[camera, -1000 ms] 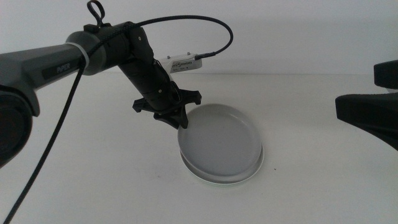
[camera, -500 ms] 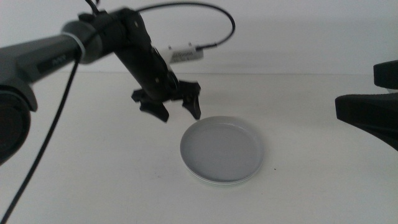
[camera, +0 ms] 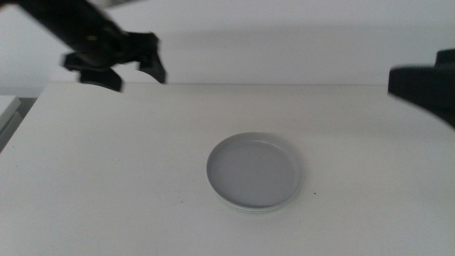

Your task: Stack the three bowls on top of each other.

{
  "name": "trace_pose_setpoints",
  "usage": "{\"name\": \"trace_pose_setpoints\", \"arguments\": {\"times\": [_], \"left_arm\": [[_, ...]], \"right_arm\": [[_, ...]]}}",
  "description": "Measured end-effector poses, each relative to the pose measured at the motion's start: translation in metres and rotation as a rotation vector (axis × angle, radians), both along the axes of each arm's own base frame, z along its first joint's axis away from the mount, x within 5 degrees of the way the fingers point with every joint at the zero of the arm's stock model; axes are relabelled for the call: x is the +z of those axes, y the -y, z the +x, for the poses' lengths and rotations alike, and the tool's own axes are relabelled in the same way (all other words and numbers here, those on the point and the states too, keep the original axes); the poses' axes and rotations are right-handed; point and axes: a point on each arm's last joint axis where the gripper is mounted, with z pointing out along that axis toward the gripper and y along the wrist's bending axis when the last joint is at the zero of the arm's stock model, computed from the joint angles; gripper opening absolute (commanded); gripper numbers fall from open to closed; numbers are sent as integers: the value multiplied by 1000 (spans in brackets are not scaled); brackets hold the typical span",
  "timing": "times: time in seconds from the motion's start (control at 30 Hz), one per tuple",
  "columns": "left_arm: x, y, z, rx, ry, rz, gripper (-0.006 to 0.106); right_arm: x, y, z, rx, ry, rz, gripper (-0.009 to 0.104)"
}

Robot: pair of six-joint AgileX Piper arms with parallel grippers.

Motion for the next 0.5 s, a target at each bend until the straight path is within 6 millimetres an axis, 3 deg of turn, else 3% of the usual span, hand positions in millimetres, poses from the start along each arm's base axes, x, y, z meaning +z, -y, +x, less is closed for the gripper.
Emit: {"name": "trace_pose_setpoints", "arguments": {"times": [0.13, 0.27, 0.4, 0.5], "left_arm": [[22, -21, -44, 65, 162, 1, 94], [38, -41, -79, 117, 265, 31, 94], [40, -53, -101, 136, 316, 64, 94], [33, -56, -122, 134, 381, 80, 94]], "right_arm": [[0, 6, 12, -133, -5, 36, 92], [-2, 17, 38, -292, -50, 2, 92], [-3, 36, 57, -420, -68, -24, 92], [-1, 55, 58, -503, -48, -35, 92]]}}
